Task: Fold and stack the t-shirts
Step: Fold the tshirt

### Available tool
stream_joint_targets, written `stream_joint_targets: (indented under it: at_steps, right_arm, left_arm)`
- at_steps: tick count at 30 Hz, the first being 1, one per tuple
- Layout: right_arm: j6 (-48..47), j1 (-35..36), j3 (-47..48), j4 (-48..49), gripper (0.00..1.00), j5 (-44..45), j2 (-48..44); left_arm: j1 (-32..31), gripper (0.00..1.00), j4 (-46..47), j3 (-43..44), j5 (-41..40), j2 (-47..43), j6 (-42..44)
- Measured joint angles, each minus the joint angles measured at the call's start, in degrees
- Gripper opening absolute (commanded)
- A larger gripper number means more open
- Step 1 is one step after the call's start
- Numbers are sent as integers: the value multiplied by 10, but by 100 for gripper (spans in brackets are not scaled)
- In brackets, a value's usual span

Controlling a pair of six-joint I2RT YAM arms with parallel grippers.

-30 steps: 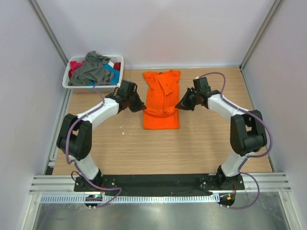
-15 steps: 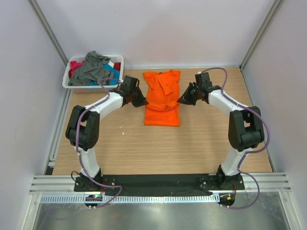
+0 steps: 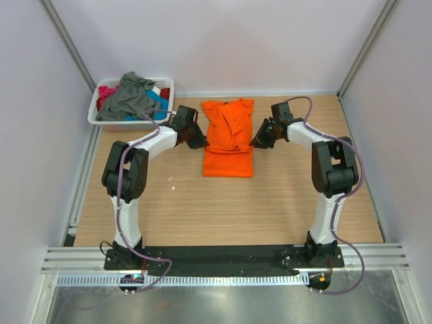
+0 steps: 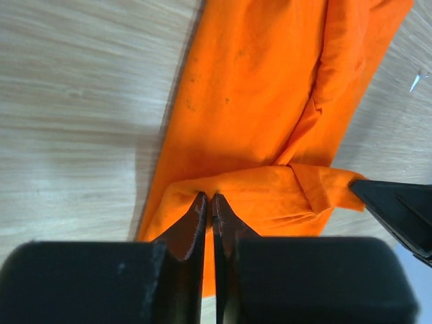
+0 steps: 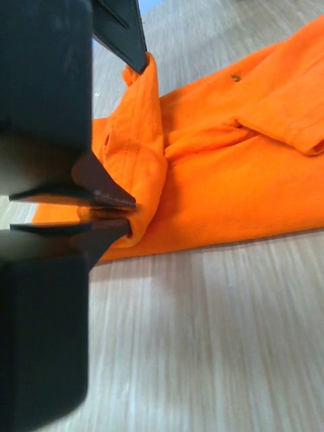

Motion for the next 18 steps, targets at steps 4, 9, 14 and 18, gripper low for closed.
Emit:
stream_joint_targets:
  at_steps: [4,9,14,18]
  right_arm:
    - [-5,0,29,-1,48,0,22]
    - [-1,-1,75,0,76,-2,43]
    - [-3,-4,160,-7,84,-2,80]
    - [-9,-10,203,-17,89,0,87]
  left_arm:
    - [6,50,-1,23,3,20,8]
    - [12,59,-6,82,3,48,16]
    - [19,82,-12,163,3,72,29]
    - [24,100,-16,190,0,69,52]
